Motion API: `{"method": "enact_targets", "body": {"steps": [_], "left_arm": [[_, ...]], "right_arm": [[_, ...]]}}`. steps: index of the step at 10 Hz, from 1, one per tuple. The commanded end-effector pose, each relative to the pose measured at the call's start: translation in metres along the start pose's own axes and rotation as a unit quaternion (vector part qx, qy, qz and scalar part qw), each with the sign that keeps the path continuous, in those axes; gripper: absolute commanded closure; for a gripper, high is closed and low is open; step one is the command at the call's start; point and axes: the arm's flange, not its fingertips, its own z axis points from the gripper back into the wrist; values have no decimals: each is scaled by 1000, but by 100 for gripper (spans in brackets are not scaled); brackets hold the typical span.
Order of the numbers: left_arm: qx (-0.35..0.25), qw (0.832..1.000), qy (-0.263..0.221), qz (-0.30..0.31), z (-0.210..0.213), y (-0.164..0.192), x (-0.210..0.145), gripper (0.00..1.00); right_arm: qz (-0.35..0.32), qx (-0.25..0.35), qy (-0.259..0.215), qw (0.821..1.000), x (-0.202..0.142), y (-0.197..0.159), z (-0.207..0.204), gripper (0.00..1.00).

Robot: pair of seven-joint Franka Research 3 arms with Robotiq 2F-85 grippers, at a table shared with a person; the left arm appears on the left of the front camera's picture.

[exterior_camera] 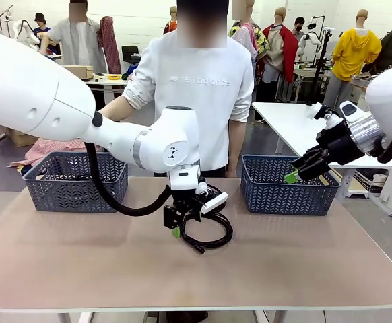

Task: Organize the cables according to human instructions.
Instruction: Pick up a bundle of cables and place it in the basket indicated by the human.

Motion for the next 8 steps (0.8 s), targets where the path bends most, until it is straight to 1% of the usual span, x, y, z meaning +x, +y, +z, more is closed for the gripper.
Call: {"method": "enact_targets", "body": {"steps": [1,8], "left_arm": [[-3,1000,3,-15,-4,2,-4,0],[-10,1000,9,-3,-34,4,-8,0]], "right_arm": [[9,7,-18,1000,0,-4,-1,0],[9,7,-18,1000,0,-4,-1,0]]}}
